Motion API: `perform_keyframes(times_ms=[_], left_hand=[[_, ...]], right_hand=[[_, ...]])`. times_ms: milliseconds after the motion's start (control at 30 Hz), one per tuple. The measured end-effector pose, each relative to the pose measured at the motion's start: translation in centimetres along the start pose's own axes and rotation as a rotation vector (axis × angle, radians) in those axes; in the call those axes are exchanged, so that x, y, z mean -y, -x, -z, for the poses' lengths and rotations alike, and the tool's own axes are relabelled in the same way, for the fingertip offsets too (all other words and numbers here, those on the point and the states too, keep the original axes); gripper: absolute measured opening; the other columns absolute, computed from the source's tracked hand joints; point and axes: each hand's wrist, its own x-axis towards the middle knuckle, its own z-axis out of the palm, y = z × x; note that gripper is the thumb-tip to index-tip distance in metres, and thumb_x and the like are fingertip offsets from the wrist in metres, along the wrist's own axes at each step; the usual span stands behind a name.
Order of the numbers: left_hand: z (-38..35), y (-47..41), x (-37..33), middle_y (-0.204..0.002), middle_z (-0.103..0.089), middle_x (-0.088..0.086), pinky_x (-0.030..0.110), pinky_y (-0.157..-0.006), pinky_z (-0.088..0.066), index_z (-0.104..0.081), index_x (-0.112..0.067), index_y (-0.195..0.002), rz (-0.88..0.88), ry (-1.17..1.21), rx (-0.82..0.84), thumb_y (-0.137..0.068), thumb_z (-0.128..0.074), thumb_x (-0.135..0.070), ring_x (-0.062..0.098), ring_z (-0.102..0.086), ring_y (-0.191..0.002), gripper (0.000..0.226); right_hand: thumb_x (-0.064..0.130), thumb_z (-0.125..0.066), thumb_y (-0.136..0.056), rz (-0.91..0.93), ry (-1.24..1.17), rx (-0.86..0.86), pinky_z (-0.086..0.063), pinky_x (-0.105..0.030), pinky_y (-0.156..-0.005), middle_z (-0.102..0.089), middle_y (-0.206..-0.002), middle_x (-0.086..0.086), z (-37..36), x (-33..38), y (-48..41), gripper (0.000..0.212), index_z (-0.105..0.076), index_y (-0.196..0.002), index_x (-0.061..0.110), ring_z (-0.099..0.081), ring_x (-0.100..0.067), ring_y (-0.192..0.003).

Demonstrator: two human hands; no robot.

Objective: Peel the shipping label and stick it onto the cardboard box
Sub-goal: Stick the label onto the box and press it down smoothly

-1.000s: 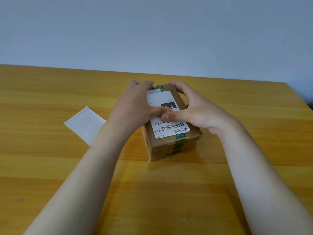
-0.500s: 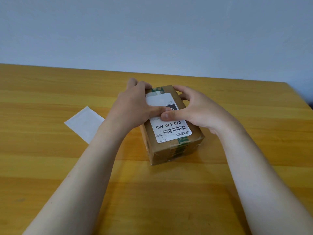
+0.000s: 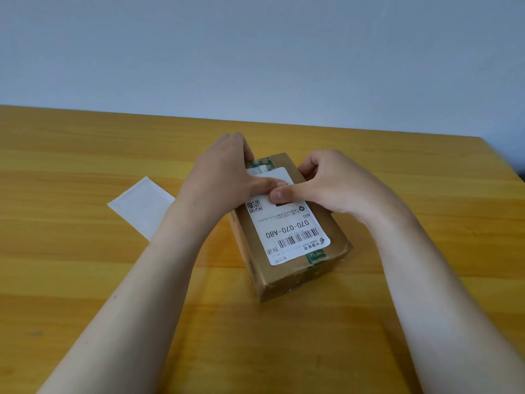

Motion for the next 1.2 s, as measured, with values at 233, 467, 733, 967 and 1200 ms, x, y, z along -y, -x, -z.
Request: perform_keyframes(times_ms=[233,467,733,967,1200], left_hand=[[0.5,0.4,-0.4,-0.085,-0.061,-0.003,0.04,-0.061,-0.055,-0.052,-0.019,-0.086,0.067,-0.017,0.064,-0.072,-0.083,-0.054,0.017,-0.062,-0.075,0.049],[0.3,0.6,-0.7,-0.08,-0.064,-0.002,0.043,-0.064,-0.059,-0.052,-0.02,-0.079,0.076,-0.046,0.048,-0.073,-0.079,-0.063,0.022,-0.064,-0.077,0.051],[0.0,0.5,-0.8,-0.085,-0.061,-0.008,0.029,-0.056,-0.037,-0.058,-0.021,-0.086,0.076,-0.029,-0.021,-0.084,-0.073,-0.057,0.014,-0.056,-0.076,0.04],[0.2,0.7,-1.4,-0.121,-0.07,-0.003,0.026,-0.07,-0.043,-0.067,-0.025,-0.131,0.072,0.152,-0.048,-0.097,-0.063,-0.05,0.014,-0.064,-0.098,0.042],[0.8,1.1,-1.9,-0.133,-0.067,0.001,0.027,-0.08,-0.04,-0.056,-0.02,-0.147,0.072,0.076,0.063,-0.097,-0.064,-0.046,0.019,-0.061,-0.109,0.057]], right_hand=[[0.065,-0.092,-0.053,-0.017,0.037,0.023,-0.044,-0.03,-0.051,-0.066,-0.067,-0.002,0.1,0.7,0.5,0.066,-0.063,-0.088,0.016,-0.061,-0.012,-0.051],[0.064,-0.091,-0.06,-0.022,0.01,0.016,-0.058,-0.031,-0.048,-0.067,-0.062,-0.004,0.0,0.3,0.4,0.063,-0.058,-0.081,0.014,-0.068,-0.015,-0.048],[0.061,-0.088,-0.072,0.003,-0.044,-0.039,-0.066,-0.041,-0.062,-0.075,-0.067,0.004,-0.3,-0.1,0.0,0.055,-0.062,-0.078,0.013,-0.074,-0.013,-0.057],[0.064,-0.054,-0.1,0.066,-0.083,-0.073,-0.061,-0.051,-0.09,-0.079,-0.112,-0.001,-0.3,-0.1,-0.3,0.041,-0.078,-0.11,0.032,-0.075,-0.022,-0.095],[0.07,-0.076,-0.077,0.056,-0.062,0.289,-0.064,-0.032,-0.078,-0.078,-0.092,0.027,-0.4,0.9,1.0,0.036,-0.065,-0.107,0.053,-0.076,0.0,-0.085]])
